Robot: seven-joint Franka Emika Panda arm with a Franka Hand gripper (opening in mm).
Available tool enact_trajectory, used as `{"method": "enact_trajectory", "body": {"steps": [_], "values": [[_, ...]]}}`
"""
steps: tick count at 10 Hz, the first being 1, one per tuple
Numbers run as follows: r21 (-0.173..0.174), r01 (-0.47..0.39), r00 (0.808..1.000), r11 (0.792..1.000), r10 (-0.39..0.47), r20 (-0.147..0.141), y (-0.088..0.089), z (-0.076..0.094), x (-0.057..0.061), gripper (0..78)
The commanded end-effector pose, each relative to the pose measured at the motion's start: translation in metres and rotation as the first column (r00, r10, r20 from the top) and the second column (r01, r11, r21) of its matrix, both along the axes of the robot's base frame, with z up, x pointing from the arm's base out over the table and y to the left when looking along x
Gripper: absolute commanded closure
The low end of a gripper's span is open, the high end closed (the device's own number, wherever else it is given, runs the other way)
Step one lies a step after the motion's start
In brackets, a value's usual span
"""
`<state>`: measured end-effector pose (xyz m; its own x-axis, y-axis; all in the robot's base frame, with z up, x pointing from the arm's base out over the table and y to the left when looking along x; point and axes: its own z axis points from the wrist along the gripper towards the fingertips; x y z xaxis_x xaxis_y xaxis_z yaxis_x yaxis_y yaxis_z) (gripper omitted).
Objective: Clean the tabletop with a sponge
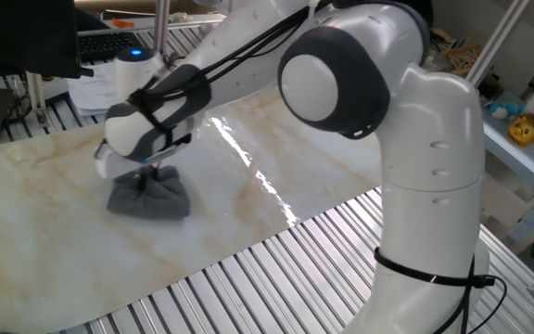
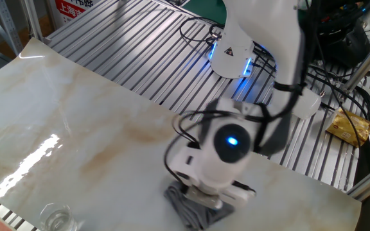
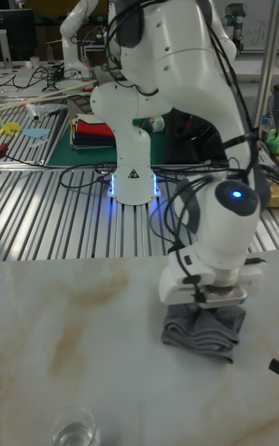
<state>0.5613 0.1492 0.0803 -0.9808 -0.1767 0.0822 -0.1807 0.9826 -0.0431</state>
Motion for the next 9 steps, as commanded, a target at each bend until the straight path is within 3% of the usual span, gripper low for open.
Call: {"method": "enact_trajectory", "body": {"steps": [1,4,9], "values": [[0.006,0.055,0.998,0.998,-0.054,-0.014,-0.0383,0.0003,0.0006,76.3],[-0.009,0.106,0.994,0.994,-0.106,-0.034,-0.0383,0.0003,0.0006,76.3],[0.001,0.001,1.0,1.0,-0.001,-0.029,-0.0383,0.0003,0.0006,76.3]]}}
